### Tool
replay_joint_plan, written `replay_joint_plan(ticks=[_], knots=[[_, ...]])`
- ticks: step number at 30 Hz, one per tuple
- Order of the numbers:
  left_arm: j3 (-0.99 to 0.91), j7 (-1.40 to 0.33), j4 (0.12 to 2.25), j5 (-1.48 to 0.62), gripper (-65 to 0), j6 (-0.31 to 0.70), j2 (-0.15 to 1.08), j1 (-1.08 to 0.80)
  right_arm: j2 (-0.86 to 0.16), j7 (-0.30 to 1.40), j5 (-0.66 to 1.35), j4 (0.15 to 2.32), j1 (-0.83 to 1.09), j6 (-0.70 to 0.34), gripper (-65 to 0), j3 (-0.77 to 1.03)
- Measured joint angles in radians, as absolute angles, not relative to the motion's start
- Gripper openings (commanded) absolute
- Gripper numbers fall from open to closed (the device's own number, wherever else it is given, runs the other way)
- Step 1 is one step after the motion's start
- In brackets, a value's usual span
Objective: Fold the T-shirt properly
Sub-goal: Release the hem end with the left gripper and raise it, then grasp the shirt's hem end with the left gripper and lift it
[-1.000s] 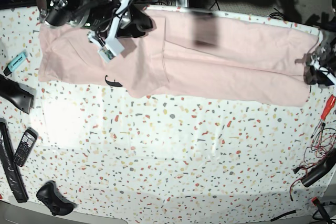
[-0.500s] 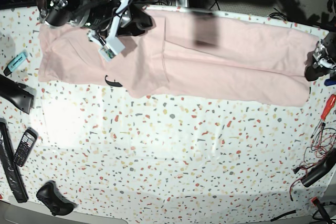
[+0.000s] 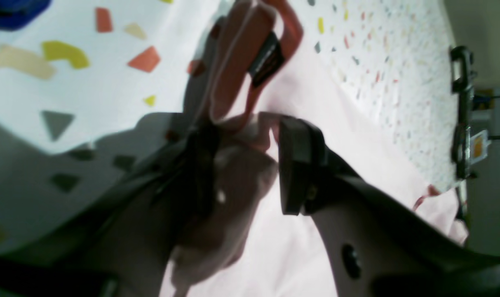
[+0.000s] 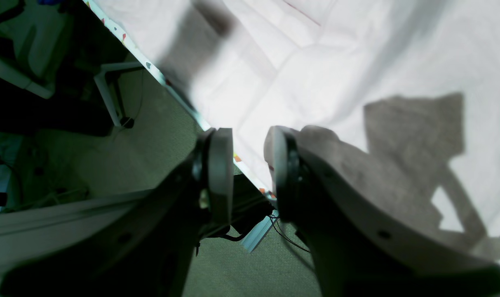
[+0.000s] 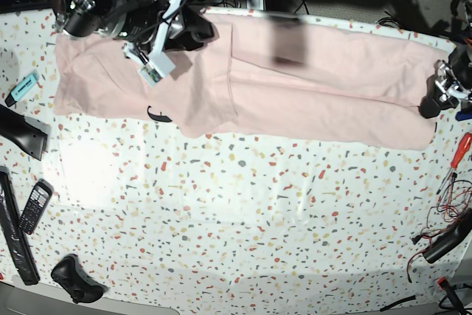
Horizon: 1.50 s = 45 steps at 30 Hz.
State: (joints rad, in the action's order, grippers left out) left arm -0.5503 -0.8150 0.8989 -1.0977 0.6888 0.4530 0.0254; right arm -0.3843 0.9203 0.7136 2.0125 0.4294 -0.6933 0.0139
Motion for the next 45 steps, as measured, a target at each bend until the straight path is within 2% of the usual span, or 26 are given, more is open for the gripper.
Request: replay_joint_plan(ticks=[6,8,10,11,20,29,35,41,45], knots=[[-0.55,-0.785,0.899,-1.104,-43.7,0.692,0.424,0.025,-0.384,0.92,0.713,2.012,0.429,-0.693,-48.5,0.014],[-0.55,-0.785,0.899,-1.098,-50.7,0.692,0.421,0.025,-0.384,0.92,0.713,2.012,0.429,-0.693,-48.5,0.014],[-0.55,-0.781,0.899,-1.087,-61.9,0.692,0.42,0.025,-0.384,0.92,0.714,2.012,0.429,-0.693,-48.5,0.014],[-0.55,-0.763,0.899,-1.073,-65.0,0.692,0.416,0.025,-0.385,0.921,0.713,2.012,0.429,-0.693,-48.5,0.014],[-0.566,-0.606,0.898,-0.964,-65.0,0.691,0.407,0.025,-0.385,0.925,0.713,2.012,0.429,-0.693,-48.6,0.014],[-0.746,-0.601,0.906,-0.96,-65.0,0.688,0.413,0.025,-0.385,0.925,0.713,2.012,0.429,-0.693,-48.6,0.014],[-0.77,-0.788,1.053,-1.021,-65.0,0.682,0.422,0.011,-0.384,0.917,0.714,2.012,0.429,-0.693,-48.6,0.014],[-0.761,-0.981,1.319,-1.167,-65.0,0.688,0.314,-0.035,-0.384,0.917,0.71,2.012,0.39,-0.693,-48.6,0.015],[-0.683,-0.993,1.476,-1.207,-65.0,0.688,0.246,-0.09,-0.384,0.921,0.71,2.012,0.371,-0.693,-48.6,0.015]])
